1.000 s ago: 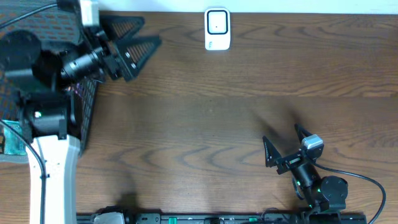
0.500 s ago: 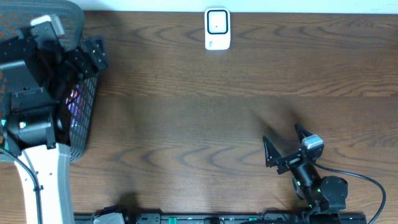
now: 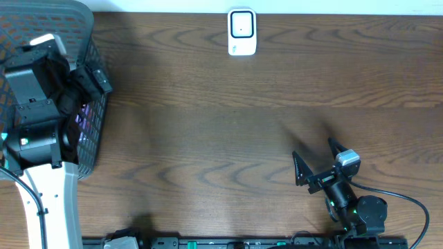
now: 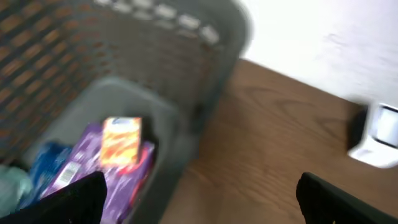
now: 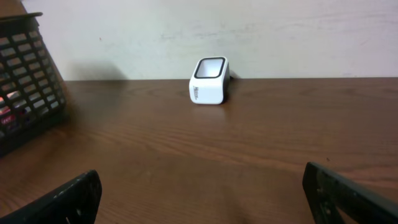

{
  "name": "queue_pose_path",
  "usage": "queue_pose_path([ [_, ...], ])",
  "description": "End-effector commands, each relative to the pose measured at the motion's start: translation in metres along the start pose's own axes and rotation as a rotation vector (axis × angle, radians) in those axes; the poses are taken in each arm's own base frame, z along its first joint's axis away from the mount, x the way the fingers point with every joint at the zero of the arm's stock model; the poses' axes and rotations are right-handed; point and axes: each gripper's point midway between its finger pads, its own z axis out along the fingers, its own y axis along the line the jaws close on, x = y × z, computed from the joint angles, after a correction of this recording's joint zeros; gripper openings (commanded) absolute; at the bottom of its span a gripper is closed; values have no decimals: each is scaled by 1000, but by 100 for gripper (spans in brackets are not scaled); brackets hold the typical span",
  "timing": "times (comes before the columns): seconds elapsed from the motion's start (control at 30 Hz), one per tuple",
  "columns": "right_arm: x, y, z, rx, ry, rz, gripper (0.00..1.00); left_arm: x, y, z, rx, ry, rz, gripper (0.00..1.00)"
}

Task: Scan the item barcode
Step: 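Move the left gripper over the basket toward the orange tissue pack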

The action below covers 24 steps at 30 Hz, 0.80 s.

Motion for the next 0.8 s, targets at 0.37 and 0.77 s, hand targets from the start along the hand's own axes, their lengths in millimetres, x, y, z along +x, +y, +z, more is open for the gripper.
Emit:
queue_pose_path([
  [0.37, 1, 2, 0, -10, 4, 14, 99, 8, 32, -3, -165, 25, -109, 98],
  [0.77, 1, 2, 0, -10, 4, 14, 99, 11, 33, -4, -169, 38, -108, 98],
])
